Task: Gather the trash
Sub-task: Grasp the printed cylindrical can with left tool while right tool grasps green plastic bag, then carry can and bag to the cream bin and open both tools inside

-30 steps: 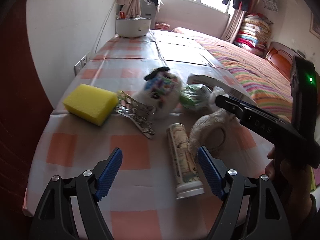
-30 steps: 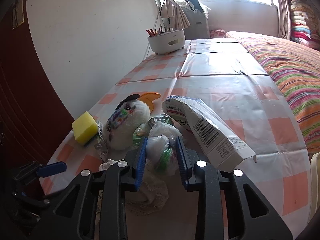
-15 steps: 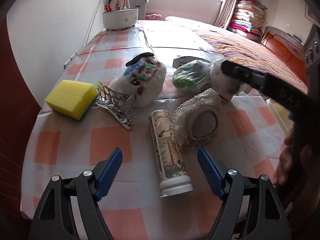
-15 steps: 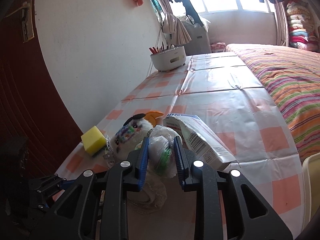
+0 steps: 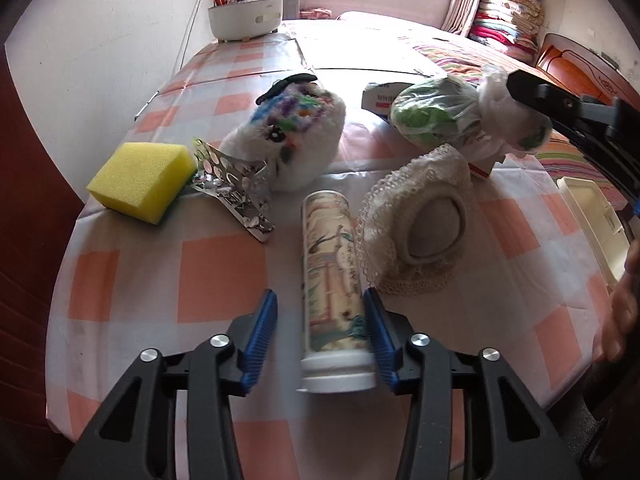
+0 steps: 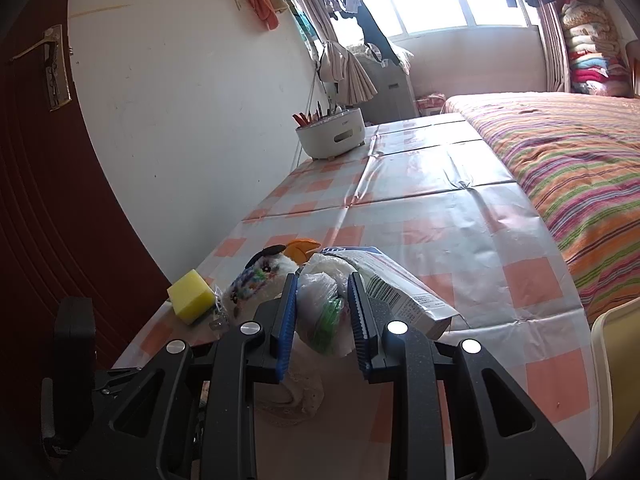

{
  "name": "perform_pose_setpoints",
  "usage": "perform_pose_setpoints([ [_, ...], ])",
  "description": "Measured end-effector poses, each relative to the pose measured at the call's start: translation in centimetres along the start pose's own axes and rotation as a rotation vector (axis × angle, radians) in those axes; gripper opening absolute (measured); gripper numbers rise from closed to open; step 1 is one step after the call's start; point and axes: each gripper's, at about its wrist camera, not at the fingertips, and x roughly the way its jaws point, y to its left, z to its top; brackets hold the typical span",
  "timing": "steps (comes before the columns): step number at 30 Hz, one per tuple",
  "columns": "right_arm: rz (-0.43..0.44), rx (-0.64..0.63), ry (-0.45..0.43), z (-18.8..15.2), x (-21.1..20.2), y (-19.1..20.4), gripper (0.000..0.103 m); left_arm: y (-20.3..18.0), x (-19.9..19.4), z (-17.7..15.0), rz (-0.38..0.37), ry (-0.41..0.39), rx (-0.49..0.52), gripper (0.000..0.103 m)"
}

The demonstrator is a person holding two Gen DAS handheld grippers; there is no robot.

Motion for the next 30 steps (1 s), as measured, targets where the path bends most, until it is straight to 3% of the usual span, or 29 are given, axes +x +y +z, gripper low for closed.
perform_pose_setpoints([
  [1, -0.001, 0.001, -0.001, 0.0, 0.0, 0.0, 0.025, 0.1, 0.0, 0.0, -0.003, 0.001, -0.005, 0.042],
  [3, -0.002, 0.002, -0.002, -0.1, -0.1, -0.2, 0.025, 0.3, 0.0, 0.1, 0.0, 0.0, -0.011, 0.028],
  [10, -0.007, 0.003, -0.019, 0.1, -0.6, -0.4, 0.025, 1.1, -0.1, 0.3, -0.02, -0.007, -0.043, 0.028],
  [21, -0.021, -0.015, -0.053, 0.3, -1.9, -0.5, 0.025, 1.9, -2.7, 1.1, -0.018, -0.124, -0.109, 0.028],
  [30, -0.03, -0.017, -0.069, 0.2, -2.9, -1.2, 0.025, 1.1, -3.7, 2.4, -0.069, -0.178, -0.142, 0.028],
])
